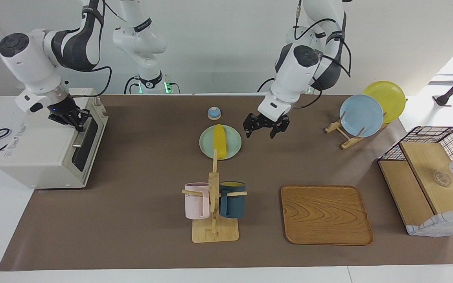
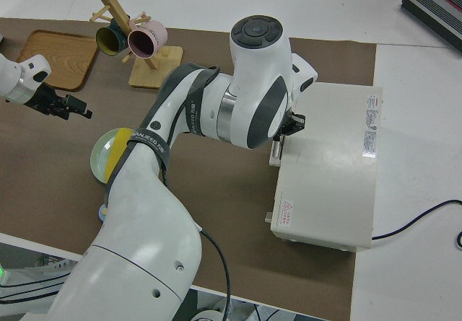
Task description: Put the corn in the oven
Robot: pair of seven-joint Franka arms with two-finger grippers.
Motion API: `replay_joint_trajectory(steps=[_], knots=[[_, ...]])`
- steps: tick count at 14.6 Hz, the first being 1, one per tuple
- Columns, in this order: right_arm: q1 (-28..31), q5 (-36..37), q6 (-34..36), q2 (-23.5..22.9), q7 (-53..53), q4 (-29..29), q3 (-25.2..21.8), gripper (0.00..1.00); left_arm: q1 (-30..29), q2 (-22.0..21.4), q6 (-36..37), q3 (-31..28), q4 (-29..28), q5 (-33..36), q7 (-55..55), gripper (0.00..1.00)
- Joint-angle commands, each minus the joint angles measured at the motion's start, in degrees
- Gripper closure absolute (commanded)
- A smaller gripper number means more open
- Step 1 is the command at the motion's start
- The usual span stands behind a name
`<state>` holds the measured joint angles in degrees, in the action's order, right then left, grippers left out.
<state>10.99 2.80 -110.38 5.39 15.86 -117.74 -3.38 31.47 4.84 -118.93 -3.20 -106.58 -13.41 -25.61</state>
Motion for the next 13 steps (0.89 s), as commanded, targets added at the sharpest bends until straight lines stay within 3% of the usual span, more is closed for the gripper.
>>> replay_joint_trajectory(steps=[1, 6, 8, 13], knots=[[0.09, -0.51, -1.07, -0.2, 0.85, -1.27, 0.13, 1.0, -6.75, -2.99, 3.61, 0.56, 0.41, 1.97, 4.67, 0.0], [-6.23, -3.5, -1.94, -1.69, -5.46, -1.97, 0.13, 1.0, -15.38, -4.23, 11.07, 0.48, 5.15, 7.78, 10.93, 0.0], [-8.78, -3.59, -6.31, -2.57, -7.94, -4.41, 0.21, 1.0, -18.45, -4.4, 14.05, 0.47, 7.43, 11.46, 11.02, 0.0], [-9.23, -6.48, -13.45, -7.05, -8.74, -7.07, 0.3, 1.0, -22.33, -4.93, 17.06, 0.56, 7.35, 11.57, 18.57, 0.0]])
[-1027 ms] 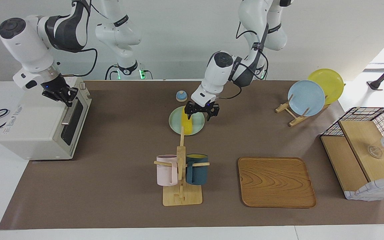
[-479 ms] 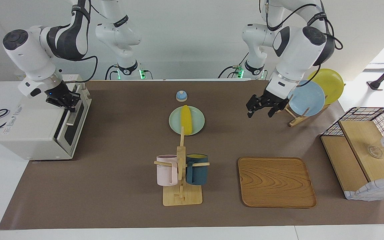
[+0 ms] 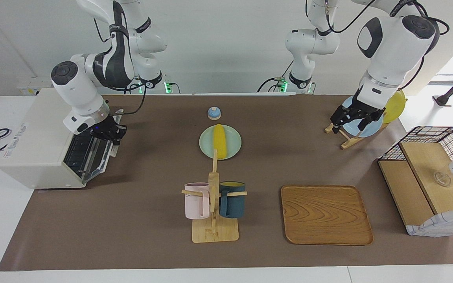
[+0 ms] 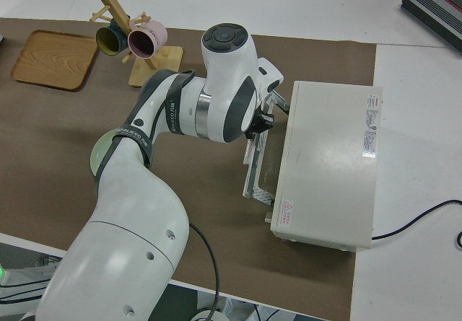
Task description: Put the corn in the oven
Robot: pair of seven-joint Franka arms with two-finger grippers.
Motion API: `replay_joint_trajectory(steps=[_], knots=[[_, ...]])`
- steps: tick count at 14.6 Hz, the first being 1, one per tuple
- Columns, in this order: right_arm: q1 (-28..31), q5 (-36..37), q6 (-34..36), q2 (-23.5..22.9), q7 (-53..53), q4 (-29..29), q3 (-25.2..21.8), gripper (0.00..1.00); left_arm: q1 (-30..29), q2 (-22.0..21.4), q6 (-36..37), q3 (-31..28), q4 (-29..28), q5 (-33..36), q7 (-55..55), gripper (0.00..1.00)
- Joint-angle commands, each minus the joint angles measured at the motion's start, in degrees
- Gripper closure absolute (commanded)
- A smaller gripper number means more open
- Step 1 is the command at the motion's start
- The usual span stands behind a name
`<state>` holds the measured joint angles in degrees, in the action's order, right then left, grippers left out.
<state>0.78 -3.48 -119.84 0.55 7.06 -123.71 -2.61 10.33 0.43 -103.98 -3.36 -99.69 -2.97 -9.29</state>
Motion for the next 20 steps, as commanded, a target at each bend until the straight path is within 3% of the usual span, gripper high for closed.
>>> replay_joint_trajectory(steps=[1, 7, 11, 13, 16, 20], knots=[[0.89, -0.82, -5.39, -2.74, -0.12, -1.61, -0.38, 1.0, -1.19, -0.61, 2.12, 0.73, 0.47, 1.21, 2.78, 0.0], [-4.38, -1.61, -15.06, -2.21, -5.48, -8.64, -0.2, 1.0, -0.48, -2.8, 3.35, 0.73, 0.55, 1.21, 2.61, 0.0], [-5.17, -1.88, -15.33, -2.74, -6.27, -8.74, -0.12, 1.0, -0.48, -4.21, 4.93, 1.08, 0.73, 3.5, 2.44, 0.0], [-7.63, -4.32, -14.28, -3.27, -9.07, -6.82, -0.03, 1.0, -0.83, -4.21, 5.54, 1.08, 1.43, 3.68, 2.52, 0.0], [-16.49, -7.15, -7.71, -5.29, -19.15, 0.99, -0.03, 1.0, -1.45, -3.51, 8.61, 0.99, 4.05, 3.68, 3.14, 0.0], [-28.0, -6.1, -7.86, -6.87, -30.16, 6.11, -0.03, 0.99, -2.94, -2.2, 10.03, 1.17, 4.51, 3.5, 6.12, 0.0]])
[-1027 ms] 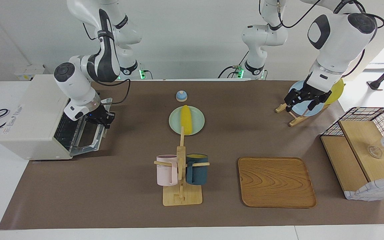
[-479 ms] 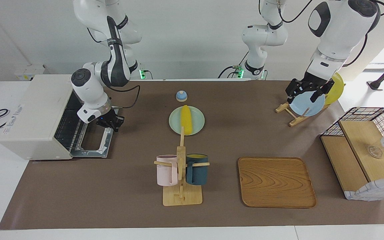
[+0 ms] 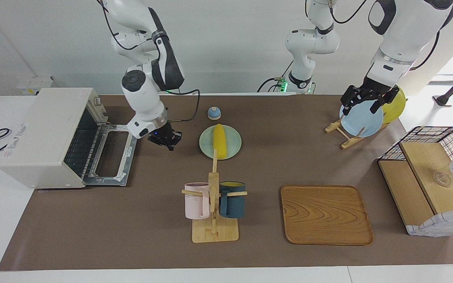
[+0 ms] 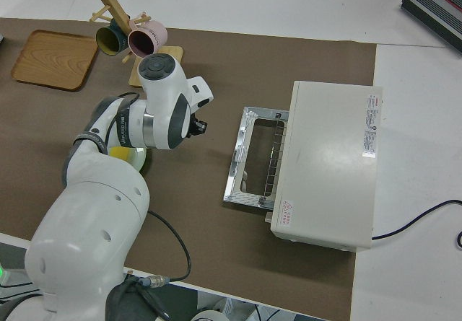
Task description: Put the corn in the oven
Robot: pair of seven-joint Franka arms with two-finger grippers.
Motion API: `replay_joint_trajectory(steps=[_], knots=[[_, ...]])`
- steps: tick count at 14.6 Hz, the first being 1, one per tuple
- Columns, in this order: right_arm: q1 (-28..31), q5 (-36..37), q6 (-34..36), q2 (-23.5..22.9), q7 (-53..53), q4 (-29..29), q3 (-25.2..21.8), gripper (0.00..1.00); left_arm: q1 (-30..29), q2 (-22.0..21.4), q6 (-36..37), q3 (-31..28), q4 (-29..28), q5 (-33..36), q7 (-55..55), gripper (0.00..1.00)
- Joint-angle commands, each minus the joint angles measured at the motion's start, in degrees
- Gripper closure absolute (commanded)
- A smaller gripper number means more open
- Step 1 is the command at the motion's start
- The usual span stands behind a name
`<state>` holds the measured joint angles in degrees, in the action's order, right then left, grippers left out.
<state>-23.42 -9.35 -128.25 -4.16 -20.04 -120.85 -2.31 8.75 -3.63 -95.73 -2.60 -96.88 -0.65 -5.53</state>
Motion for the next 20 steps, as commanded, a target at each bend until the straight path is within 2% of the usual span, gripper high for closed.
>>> replay_joint_trajectory(steps=[1, 3, 4, 5, 7, 11, 18, 19, 20], knots=[[-6.52, 0.46, 1.24, -3.04, -5.51, 5.26, -0.33, 0.96, -1.28, 3.0, 1.77, 0.4, 1.87, 1.18, 2.37, 0.0], [-11.8, 4.49, 2.99, -5.67, -12.44, 9.47, -0.33, 0.73, -0.76, 3.89, 1.16, 1.02, 1.96, 1.09, 2.37, 0.0], [-14.17, 6.51, 4.31, -8.04, -16.05, 12.63, -0.33, 0.69, -0.41, 4.94, 1.07, 1.02, 2.48, 1.01, 2.37, 0.0], [-16.11, 8.36, 6.5, -11.63, -19.04, 17.1, -0.33, 0.57, -0.4, 4.69, 0.81, 1.63, 2.49, 0.74, 2.37, 0.0], [-18.75, 9.43, 7.66, -17.88, -24.14, 23.62, -0.24, 0.55, -0.58, 2.67, 0.72, 2.77, 1.88, 0.74, 2.37, 0.0], [-21.23, 9.7, 3.97, -20.54, -25.84, 22.51, -0.24, 0.54, -0.4, 2.31, 1.69, 2.87, 1.26, 0.74, 2.46, 0.0], [-22.37, 9.61, -1.56, -18.79, -26.63, 15.22, -0.07, 0.55, 0.04, 1.7, 1.95, 2.78, -0.06, 0.74, 2.46, 0.0], [-22.46, 9.61, -2.52, -18.44, -26.63, 13.64, -0.07, 0.6, 0.04, 1.61, 1.95, 2.78, -0.06, 0.74, 2.46, 0.0], [-22.46, 9.61, -2.36, -18.26, -26.63, 13.1, -0.07, 0.77, 0.12, 1.61, 1.95, 2.78, 0.03, 0.74, 2.46, 0.0]])
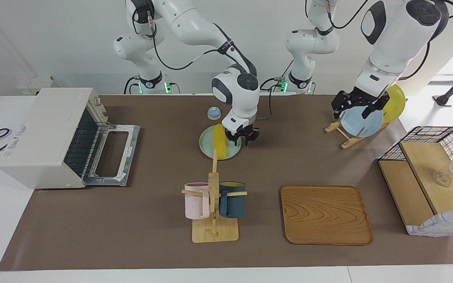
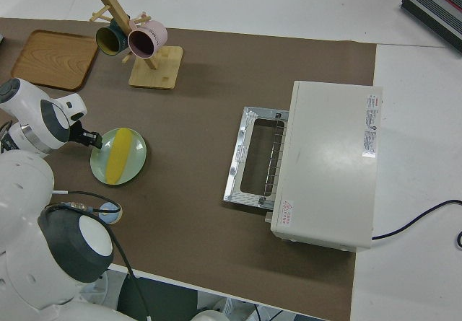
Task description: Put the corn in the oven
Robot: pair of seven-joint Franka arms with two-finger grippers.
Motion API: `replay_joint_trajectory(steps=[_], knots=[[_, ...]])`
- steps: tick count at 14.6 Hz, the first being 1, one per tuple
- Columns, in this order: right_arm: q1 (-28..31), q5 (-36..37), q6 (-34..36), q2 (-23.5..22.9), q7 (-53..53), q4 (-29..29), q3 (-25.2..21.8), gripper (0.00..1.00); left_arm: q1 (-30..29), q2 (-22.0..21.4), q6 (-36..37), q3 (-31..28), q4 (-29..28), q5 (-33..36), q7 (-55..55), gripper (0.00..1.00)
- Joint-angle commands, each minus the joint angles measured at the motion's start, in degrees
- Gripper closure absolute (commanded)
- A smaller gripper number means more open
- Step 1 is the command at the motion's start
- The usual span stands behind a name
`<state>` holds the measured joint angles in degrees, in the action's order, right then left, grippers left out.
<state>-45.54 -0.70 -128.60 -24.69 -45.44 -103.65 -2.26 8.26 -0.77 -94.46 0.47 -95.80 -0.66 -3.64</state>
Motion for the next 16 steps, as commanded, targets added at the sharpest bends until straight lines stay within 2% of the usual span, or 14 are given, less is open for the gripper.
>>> replay_joint_trajectory(steps=[1, 5, 9, 12, 16], knots=[[-0.42, 0.96, -1.31, 2.45, -1.23, -4.1, -0.2, 1.0, 0.53, -1.25, 0.59, -0.21, -1.05, 0.74, 0.57, 0.0], [0.36, 1.75, 0.61, 2.19, 0.6, -2.44, -0.29, 1.0, -0.09, -1.25, 0.15, -0.21, -1.05, 0.66, 0.39, 0.0], [4.05, 6.93, 15.45, 1.75, 10.17, 8.62, -0.38, 1.0, 0.09, -1.25, -0.2, -0.3, -1.05, 0.66, 0.04, 0.0], [7.91, 9.73, 22.14, 4.55, 17.11, 9.08, -0.91, 1.0, -0.35, -1.17, -0.11, -0.56, -1.05, 0.66, 0.04, 0.0], [15.28, 11.68, 28.13, 9.56, 23.37, 6.11, -1.0, 1.0, -0.44, -1.17, -0.11, -0.56, -1.05, 0.66, 0.04, 0.0]])
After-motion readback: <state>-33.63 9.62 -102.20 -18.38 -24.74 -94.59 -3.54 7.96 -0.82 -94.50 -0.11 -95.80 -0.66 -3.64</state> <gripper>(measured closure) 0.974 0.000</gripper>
